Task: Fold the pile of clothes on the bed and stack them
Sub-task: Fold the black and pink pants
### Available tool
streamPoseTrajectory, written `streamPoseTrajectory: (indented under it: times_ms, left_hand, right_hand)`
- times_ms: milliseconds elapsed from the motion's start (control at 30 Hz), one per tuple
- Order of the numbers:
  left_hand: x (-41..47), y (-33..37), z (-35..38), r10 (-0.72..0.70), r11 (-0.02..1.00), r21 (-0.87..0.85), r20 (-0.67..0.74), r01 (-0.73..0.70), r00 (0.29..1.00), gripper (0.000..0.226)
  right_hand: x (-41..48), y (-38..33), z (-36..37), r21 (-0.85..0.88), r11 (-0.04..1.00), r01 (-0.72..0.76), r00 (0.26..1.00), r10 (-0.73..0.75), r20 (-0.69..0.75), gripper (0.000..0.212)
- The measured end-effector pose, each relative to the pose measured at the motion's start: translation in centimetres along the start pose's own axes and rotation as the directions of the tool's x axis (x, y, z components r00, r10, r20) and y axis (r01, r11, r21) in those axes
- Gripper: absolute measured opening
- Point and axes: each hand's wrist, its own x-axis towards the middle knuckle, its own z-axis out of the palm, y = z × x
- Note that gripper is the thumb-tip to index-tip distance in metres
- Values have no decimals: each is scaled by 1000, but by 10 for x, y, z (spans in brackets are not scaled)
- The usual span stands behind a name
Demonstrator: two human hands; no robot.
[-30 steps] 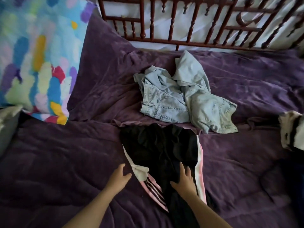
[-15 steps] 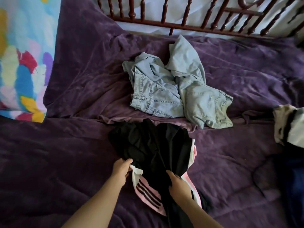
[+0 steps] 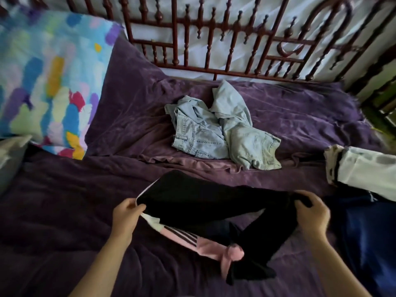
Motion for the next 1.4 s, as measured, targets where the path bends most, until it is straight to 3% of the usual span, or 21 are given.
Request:
streamPoseTrajectory:
  times_ms: [167,267,333,433,467,500,533,600,733,800,900,1000,1067,1167,1233,1300,1333,1400]
  left_hand:
    - [-60,-23,-5,130,972,165,207,-165,970,13]
    - [-92,-39,17,80,956,230,394,-182,916,25]
    - [-112,-52,36,12,928,315,503,-196,864,29]
    - [-132,-86,60,-158,794,556,582,-248,798,32]
    - [-137,-99,64,-236,729,635,582,-253,778,32]
    - [-143,-110,65,-316,669,700,574,-251,755,28]
    - [-149,-119,65,-387,633,737,565,-236,728,21]
    - [-155,-135,67,-470,623,767,522,-151,712,23]
    - [-166,-132,78,-437,599,798,390,-62,811,13]
    - [-169,-122,83,-394,559,827,321,-53,861,22]
    - [-170,-111,94,-325,587,809,268,-29,907,14]
    - [-171,-97,106,-149,722,686,285,-93,947,45]
    - [-166,-94,115,-155,779,621,316,-81,936,67]
    - [-165,-103,134,-421,845,500,406,189,811,93]
    - [-175,-109,151,-503,817,526,453,234,736,81]
    - [-188,-113,163,-575,723,680,493,123,653,40]
    - [-193,-116,169,-585,680,733,514,33,627,30]
    - [-197,-119,173,-644,585,811,480,-21,595,33]
  right_hand:
    - [-6,41,-46,41,992,-120,989,123,-82,31]
    - [-31,92,-61,13,963,-268,961,268,-70,32]
    - [-50,130,-71,-81,910,-406,913,408,15,31]
    - [-65,182,-85,-402,670,-624,738,674,-23,34]
    - [-65,188,-87,-565,525,-637,685,721,-102,41]
    - [-78,198,-86,-727,537,-428,737,673,64,52]
    - [-80,197,-74,-773,582,-253,784,591,188,58]
    - [-91,181,-57,-738,672,67,707,490,510,56]
    - [-66,143,-16,-597,770,223,734,271,623,49]
    - [-56,128,9,-488,834,257,692,193,695,51]
    - [-40,121,40,-399,890,222,654,168,738,60]
    - [-26,131,63,-381,915,130,574,244,782,79]
    - [-28,145,68,-356,934,38,494,292,819,88]
    - [-45,164,60,-312,950,10,444,276,853,90]
    - [-52,171,51,-305,952,29,447,261,855,91]
    - [-48,179,46,-289,957,11,450,254,856,94]
    - [-42,178,40,-269,963,-35,429,257,866,96]
    - [-27,170,25,-233,958,-170,409,284,867,91]
